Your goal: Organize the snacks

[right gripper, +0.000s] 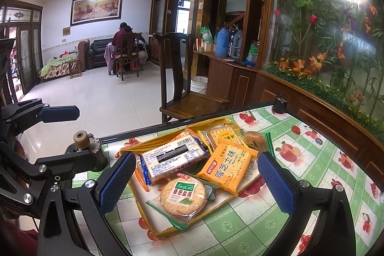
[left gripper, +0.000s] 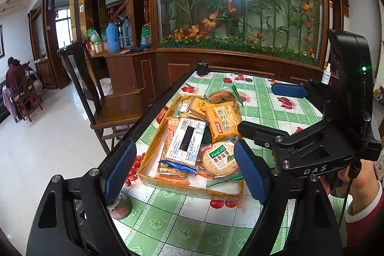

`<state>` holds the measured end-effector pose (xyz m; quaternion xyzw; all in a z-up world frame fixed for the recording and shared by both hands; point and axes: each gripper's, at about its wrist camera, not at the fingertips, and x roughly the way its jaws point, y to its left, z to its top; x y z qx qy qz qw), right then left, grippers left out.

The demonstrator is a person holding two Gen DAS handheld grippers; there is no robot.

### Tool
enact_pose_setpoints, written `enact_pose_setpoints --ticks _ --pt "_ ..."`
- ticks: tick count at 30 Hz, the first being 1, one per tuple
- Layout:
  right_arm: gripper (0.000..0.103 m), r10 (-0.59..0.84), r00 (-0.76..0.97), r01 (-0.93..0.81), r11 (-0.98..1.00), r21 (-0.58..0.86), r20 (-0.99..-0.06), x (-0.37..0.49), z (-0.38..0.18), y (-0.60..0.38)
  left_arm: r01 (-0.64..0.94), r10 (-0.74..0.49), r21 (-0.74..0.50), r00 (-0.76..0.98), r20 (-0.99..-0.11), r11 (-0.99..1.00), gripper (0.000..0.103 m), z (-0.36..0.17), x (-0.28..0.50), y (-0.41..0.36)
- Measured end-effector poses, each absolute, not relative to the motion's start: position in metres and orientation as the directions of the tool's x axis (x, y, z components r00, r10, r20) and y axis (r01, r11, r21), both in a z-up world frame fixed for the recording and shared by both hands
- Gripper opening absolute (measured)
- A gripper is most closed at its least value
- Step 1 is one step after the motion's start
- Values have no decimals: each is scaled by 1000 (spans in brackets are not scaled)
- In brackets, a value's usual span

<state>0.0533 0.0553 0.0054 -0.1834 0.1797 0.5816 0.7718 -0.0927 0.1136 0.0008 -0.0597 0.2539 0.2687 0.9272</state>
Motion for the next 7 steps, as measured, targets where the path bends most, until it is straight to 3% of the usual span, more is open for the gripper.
enact_pose_setpoints --ticks 7 --pt "102 832 260 -964 257 -76 -490 53 5 55 -536 470 21 720 -510 844 84 1 -92 119"
